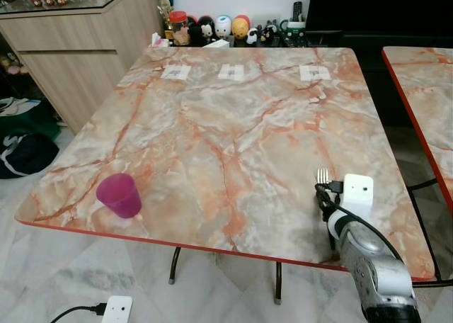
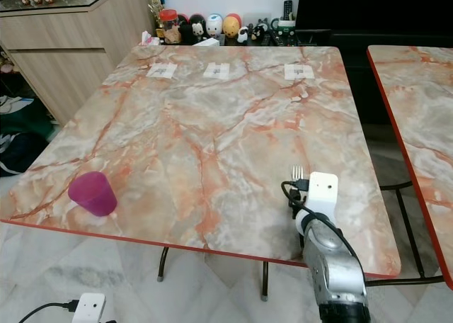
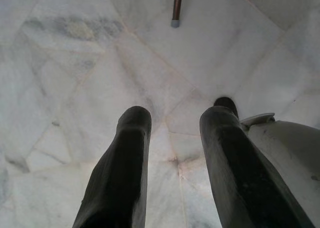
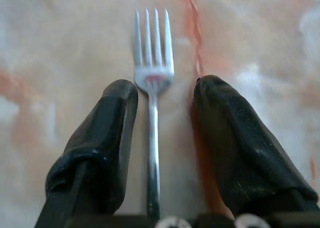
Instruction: Setting the table
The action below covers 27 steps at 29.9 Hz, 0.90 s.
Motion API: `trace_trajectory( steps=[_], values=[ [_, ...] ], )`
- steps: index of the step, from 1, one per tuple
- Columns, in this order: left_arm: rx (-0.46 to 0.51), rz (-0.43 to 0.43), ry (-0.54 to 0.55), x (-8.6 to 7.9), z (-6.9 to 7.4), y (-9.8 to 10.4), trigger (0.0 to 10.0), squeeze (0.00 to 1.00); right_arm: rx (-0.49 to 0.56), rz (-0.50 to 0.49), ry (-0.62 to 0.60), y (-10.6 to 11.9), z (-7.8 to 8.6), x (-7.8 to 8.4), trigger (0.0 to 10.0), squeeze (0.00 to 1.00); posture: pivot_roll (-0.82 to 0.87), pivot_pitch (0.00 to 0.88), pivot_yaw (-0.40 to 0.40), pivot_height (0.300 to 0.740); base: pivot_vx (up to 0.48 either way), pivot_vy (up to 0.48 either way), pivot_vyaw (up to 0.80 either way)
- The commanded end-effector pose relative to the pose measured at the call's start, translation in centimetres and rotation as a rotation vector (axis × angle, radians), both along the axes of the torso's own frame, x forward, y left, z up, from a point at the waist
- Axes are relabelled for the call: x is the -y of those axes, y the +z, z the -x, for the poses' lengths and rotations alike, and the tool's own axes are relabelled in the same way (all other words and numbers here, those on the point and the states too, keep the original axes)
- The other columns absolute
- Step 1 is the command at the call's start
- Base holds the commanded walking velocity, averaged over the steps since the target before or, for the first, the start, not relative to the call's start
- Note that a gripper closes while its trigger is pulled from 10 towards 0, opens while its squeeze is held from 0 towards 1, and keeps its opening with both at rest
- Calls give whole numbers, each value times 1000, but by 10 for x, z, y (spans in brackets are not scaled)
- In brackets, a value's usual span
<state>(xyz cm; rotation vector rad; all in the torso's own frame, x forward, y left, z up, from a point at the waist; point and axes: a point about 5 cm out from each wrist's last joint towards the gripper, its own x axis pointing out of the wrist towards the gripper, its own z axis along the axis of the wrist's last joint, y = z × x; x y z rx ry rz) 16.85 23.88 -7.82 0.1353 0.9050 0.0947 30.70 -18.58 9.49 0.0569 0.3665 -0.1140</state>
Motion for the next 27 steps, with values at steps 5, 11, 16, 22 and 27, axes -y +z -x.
trace_trajectory(
  steps=[5, 11, 16, 22, 27],
  values=[
    [-33, -5, 6, -2, 10, -4, 10000, 0, -4, -11, 22, -4, -7, -2, 10000, 0, -66, 98, 64, 740, 0, 0, 0],
    [-37, -8, 9, -5, 11, -4, 10000, 0, -24, -21, 56, -12, -3, -6, 10000, 0, -67, 99, 65, 740, 0, 0, 0],
    [-39, -7, 8, -5, 11, -4, 10000, 0, -59, -23, 51, -20, 3, -3, 10000, 0, -65, 99, 64, 740, 0, 0, 0],
    [-40, -4, 8, -5, 11, -4, 10000, 0, -94, -24, 50, -30, 10, -1, 0, 0, -67, 98, 63, 740, 0, 0, 0],
    [-43, -3, 9, -4, 12, -4, 10000, 0, -92, -33, 56, -29, 10, -1, 0, 0, -67, 98, 60, 740, 0, 0, 0]
  ],
)
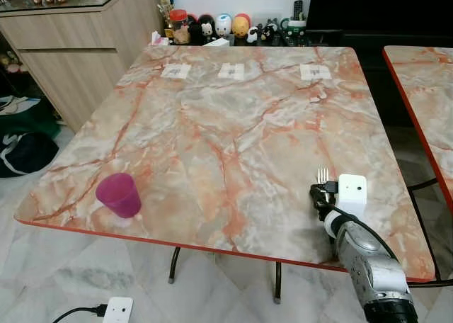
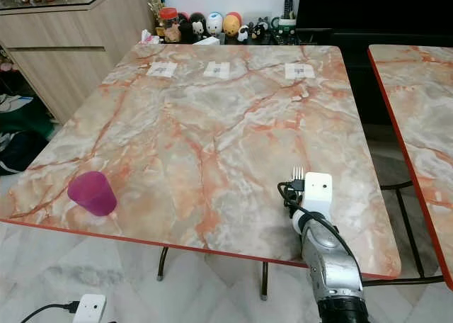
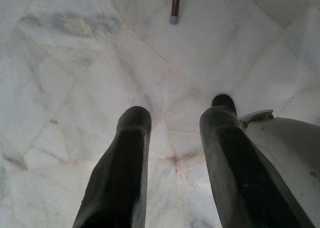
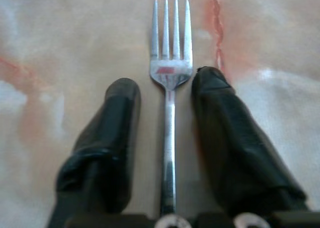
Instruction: Setting the table
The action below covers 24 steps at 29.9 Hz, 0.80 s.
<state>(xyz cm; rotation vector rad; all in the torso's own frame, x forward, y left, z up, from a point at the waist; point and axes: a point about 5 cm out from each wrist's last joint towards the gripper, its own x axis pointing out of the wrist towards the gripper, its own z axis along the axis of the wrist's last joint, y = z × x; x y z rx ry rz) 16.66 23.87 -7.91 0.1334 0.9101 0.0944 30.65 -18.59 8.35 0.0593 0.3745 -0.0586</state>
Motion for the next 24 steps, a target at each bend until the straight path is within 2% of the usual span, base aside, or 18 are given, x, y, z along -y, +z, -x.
trace_trajectory(
  steps=[1, 24],
  values=[
    [-39, -5, 8, -4, 10, -4, 10000, 0, -82, -21, 7, -17, 9, -2, 0, 0, -66, 98, 60, 740, 0, 0, 0],
    [-56, -1, 9, -3, 13, -6, 10000, 0, -58, 15, 79, -17, 8, -10, 0, 0, -63, 94, 55, 740, 0, 0, 0]
  ],
)
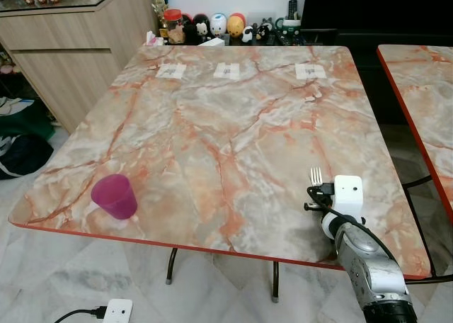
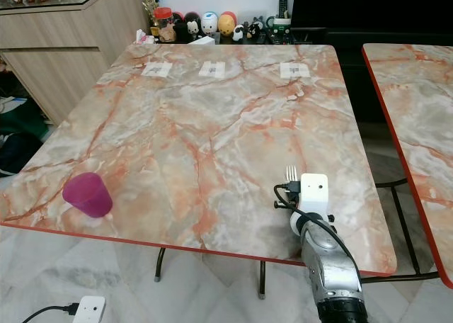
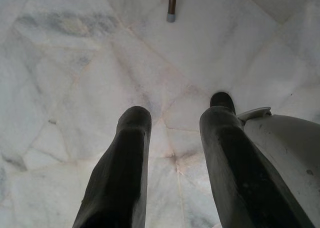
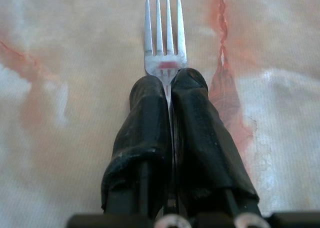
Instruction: Setting the table
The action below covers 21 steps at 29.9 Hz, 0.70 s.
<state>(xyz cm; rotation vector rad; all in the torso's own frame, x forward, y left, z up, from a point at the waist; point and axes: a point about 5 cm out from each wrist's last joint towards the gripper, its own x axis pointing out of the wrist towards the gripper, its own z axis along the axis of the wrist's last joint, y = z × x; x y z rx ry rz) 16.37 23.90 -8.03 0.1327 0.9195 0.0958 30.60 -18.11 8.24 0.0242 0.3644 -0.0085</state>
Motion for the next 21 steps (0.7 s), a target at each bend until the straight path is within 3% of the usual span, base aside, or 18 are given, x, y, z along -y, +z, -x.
trace_trajectory(
  steps=[1, 5, 7, 8, 9, 11, 14, 21],
  values=[
    [-47, -1, 7, -3, 10, -4, 10000, 0, -69, -8, 24, -16, 8, -5, 0, 0, -63, 94, 55, 740, 0, 0, 0],
    [-48, -3, 4, -3, 10, -4, 10000, 0, -43, 18, 11, -14, 6, -3, 0, 0, -66, 93, 56, 740, 0, 0, 0],
    [-48, -3, 4, -3, 10, -4, 10000, 0, 30, 16, -19, -6, 4, 0, 0, 0, -66, 93, 56, 740, 0, 0, 0],
    [-48, -3, 4, -3, 10, -4, 10000, 0, 99, 20, -48, 2, 2, 2, 3686, 0, -64, 93, 54, 740, 0, 0, 0],
    [-48, -3, 4, -3, 10, -4, 10000, 0, 147, 8, -60, 9, 1, 3, 10000, 0, -64, 93, 53, 740, 0, 0, 0],
    [-47, -4, 5, -3, 10, -4, 10000, 0, 290, -27, -107, 29, 2, 7, 10000, 0, -66, 95, 53, 740, 0, 0, 0],
    [-47, -6, 5, -3, 10, -4, 10000, 0, 383, -27, -143, 42, 5, 10, 10000, 0, -66, 95, 53, 740, 0, 0, 0],
    [-55, -10, -10, -2, 11, -5, 10000, 0, 506, 17, -134, 60, 17, 12, 10000, 0, -85, 100, 53, 740, 0, 0, 0]
  ],
)
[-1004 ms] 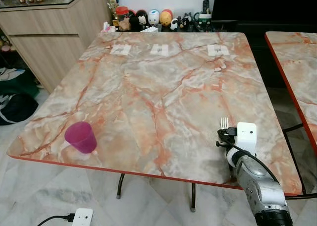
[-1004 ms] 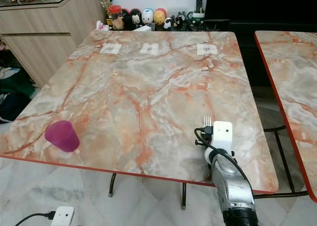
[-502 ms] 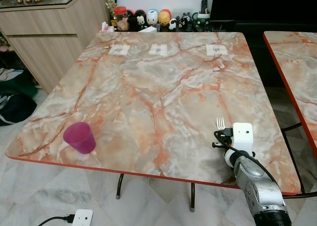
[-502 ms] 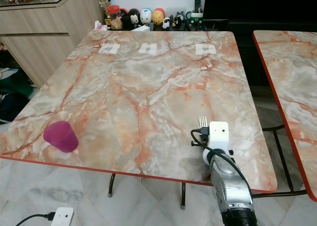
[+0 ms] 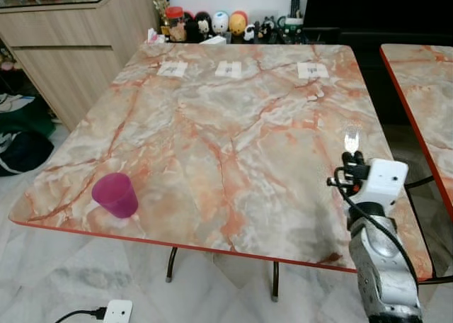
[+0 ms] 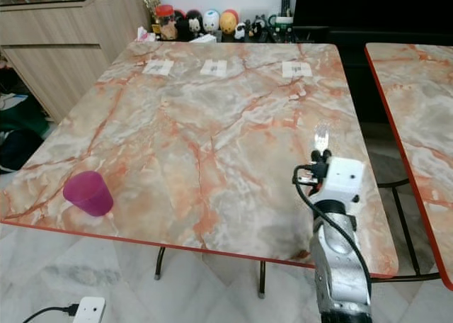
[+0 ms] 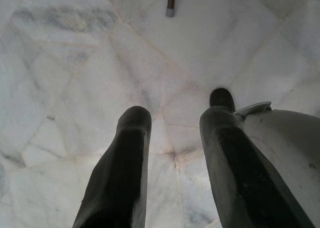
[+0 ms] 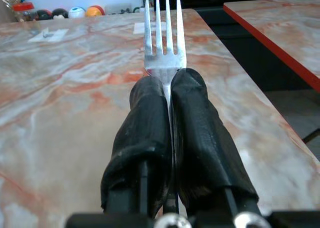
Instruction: Setting the table
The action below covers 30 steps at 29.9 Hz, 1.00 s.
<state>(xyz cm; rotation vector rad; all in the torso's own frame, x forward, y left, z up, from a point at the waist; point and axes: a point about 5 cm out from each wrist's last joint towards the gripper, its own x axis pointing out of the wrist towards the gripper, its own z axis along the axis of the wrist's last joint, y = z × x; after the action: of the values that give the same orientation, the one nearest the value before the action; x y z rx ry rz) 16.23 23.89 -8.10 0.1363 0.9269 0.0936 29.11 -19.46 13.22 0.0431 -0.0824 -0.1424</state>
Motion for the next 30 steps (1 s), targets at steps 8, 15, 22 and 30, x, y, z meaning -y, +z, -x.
trace_trajectory(
  steps=[8, 15, 22, 30],
  values=[
    [-49, -6, -18, 1, 9, -5, 10000, 0, 96, 17, -16, 17, 5, 5, 10000, 0, -98, 98, 51, 740, 0, -346, 0],
    [-62, -9, -10, -3, 17, -7, 10000, 0, 90, -29, -26, 15, 6, 5, 10000, 0, -98, 93, 50, 740, 0, -464, -324],
    [-68, -15, -1, -8, 22, -7, 10000, 0, 94, -14, -27, 15, 7, 3, 10000, 0, -99, 94, 50, 740, 0, -454, -209],
    [-70, -18, -3, -12, 22, -6, 10000, 0, 105, -12, -9, 19, 5, 1, 10000, 0, -101, 93, 51, 740, 0, -433, 0]
  ],
)
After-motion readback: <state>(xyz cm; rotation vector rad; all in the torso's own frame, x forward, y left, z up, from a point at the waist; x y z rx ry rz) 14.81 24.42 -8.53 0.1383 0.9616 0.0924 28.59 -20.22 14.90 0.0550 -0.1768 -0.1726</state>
